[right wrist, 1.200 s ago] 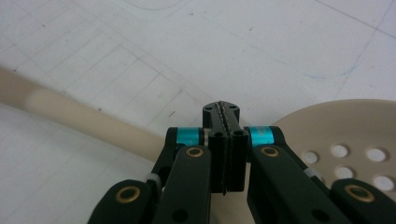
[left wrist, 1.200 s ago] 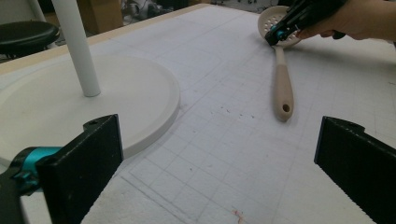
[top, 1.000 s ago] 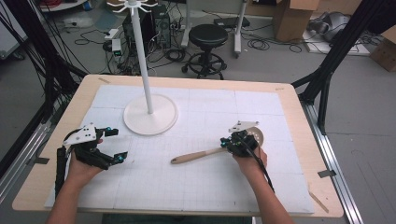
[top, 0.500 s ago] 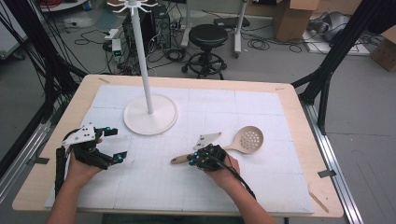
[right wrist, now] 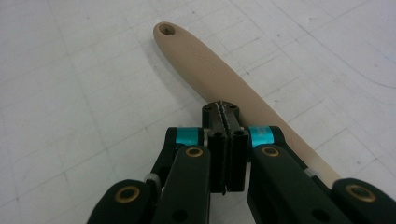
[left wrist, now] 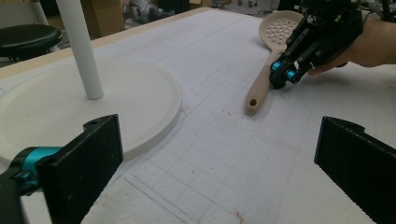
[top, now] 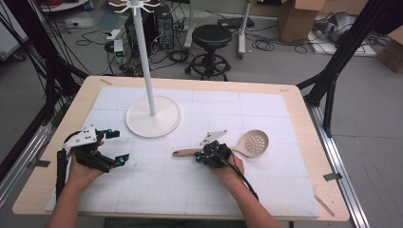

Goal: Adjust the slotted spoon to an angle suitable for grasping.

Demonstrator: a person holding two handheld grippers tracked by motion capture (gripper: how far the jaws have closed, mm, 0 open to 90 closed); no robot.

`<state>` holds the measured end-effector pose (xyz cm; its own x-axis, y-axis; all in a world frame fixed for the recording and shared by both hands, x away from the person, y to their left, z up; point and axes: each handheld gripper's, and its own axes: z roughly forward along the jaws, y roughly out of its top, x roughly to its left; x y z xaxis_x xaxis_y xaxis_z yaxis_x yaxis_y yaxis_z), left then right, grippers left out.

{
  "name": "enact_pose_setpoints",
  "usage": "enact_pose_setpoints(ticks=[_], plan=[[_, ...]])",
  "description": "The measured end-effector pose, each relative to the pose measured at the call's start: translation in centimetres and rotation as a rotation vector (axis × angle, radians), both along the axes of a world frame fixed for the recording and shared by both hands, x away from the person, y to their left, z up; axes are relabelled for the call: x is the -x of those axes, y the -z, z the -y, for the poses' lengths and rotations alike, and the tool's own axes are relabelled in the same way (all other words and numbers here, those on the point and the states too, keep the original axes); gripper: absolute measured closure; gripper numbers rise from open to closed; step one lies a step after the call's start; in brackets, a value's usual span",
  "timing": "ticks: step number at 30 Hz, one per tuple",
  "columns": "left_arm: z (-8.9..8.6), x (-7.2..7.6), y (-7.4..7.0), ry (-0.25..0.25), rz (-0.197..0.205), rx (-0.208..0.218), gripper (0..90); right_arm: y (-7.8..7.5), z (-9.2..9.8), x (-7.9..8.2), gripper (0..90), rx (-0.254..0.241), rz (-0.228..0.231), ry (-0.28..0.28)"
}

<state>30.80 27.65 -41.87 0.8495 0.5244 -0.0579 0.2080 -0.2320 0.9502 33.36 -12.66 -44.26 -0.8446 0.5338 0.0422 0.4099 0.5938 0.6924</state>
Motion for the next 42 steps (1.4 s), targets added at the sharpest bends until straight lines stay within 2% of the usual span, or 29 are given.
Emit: enact_pose_setpoints(ticks=[4, 8, 9, 12, 14, 15, 16, 17, 18, 19, 22, 23, 26, 27, 30, 31, 32, 33, 34, 35, 38, 39, 42], plan=[[0.0, 0.0, 0.0, 0.003, 0.001, -0.004, 1.7, 0.1, -0.1, -0.1, 90.0, 0.007, 0.022, 0.016], [0.1, 0.0, 0.0, 0.002, 0.000, -0.004, 1.7, 0.1, 0.1, -0.5, 90.0, 0.000, 0.026, 0.036], [0.0, 0.0, 0.0, 0.002, 0.001, -0.005, 1.7, 0.1, 0.1, -0.6, 89.9, -0.010, 0.015, 0.051], [0.0, 0.0, 0.0, 0.001, 0.000, -0.002, 1.7, 0.1, 0.2, -0.6, 89.5, -0.016, 0.014, 0.048], [0.0, 0.0, 0.0, 0.001, 0.000, 0.000, 1.7, -0.2, 0.3, -0.4, 86.8, -0.034, 0.009, 0.038], [0.0, 0.0, 0.0, 0.001, 0.000, -0.001, 1.7, -0.9, 0.5, -0.1, 83.4, -0.074, 0.020, 0.017], [0.0, 0.0, 0.0, 0.001, 0.000, -0.001, 1.7, -0.9, 0.5, -0.1, 83.4, -0.074, 0.020, 0.017], [0.0, 0.0, 0.0, 0.002, 0.001, 0.001, 1.7, -1.5, 0.8, 0.2, 81.6, -0.090, 0.044, 0.009], [0.0, 0.0, 0.0, 0.002, 0.001, 0.001, 1.7, -1.5, 0.8, 0.2, 81.6, -0.090, 0.044, 0.009], [-0.1, 0.0, 0.0, 0.002, 0.002, 0.005, 1.7, -2.4, 1.4, 0.6, 77.3, -0.128, 0.065, 0.000], [-0.1, 0.0, -0.1, 0.003, 0.004, 0.009, 1.7, -3.1, 2.0, 0.9, 74.9, -0.157, 0.081, -0.007], [-0.2, 0.0, -0.1, 0.002, 0.005, 0.016, 1.7, -3.8, 2.8, 1.3, 70.3, -0.175, 0.105, -0.012], [-0.2, 0.0, -0.1, 0.002, 0.006, 0.019, 1.7, -4.4, 3.6, 1.6, 66.1, -0.193, 0.124, -0.005], [-0.2, 0.0, -0.2, 0.003, 0.008, 0.021, 1.7, -4.8, 4.4, 1.9, 62.0, -0.218, 0.138, 0.001], [-0.2, 0.1, -0.2, 0.003, 0.012, 0.027, 1.7, -5.2, 5.1, 2.1, 58.3, -0.239, 0.154, 0.008], [-0.3, 0.1, -0.3, 0.005, 0.014, 0.030, 1.7, -5.6, 5.8, 2.3, 53.7, -0.266, 0.173, 0.015], [-0.3, 0.1, -0.3, 0.005, 0.014, 0.030, 1.7, -5.6, 5.8, 2.3, 53.7, -0.266, 0.173, 0.015], [-0.3, 0.1, -0.4, 0.008, 0.016, 0.036, 1.7, -5.8, 6.4, 2.3, 48.7, -0.279, 0.183, 0.017], [-0.3, 0.1, -0.4, 0.008, 0.016, 0.036, 1.7, -5.8, 6.4, 2.3, 48.7, -0.279, 0.183, 0.017], [-0.2, 0.1, -0.5, 0.010, 0.022, 0.039, 1.7, -5.9, 6.7, 2.2, 44.7, -0.288, 0.194, 0.024], [-0.2, 0.1, -0.6, 0.015, 0.028, 0.047, 1.7, -5.9, 7.0, 2.1, 41.2, -0.300, 0.205, 0.028], [-0.2, 0.0, -0.6, 0.015, 0.031, 0.063, 1.7, -6.0, 7.2, 2.1, 37.0, -0.314, 0.215, 0.030], [-0.3, -0.2, -0.7, 0.017, 0.036, 0.076, 1.7, -6.2, 7.3, 2.2, 35.1, -0.317, 0.223, 0.028]])
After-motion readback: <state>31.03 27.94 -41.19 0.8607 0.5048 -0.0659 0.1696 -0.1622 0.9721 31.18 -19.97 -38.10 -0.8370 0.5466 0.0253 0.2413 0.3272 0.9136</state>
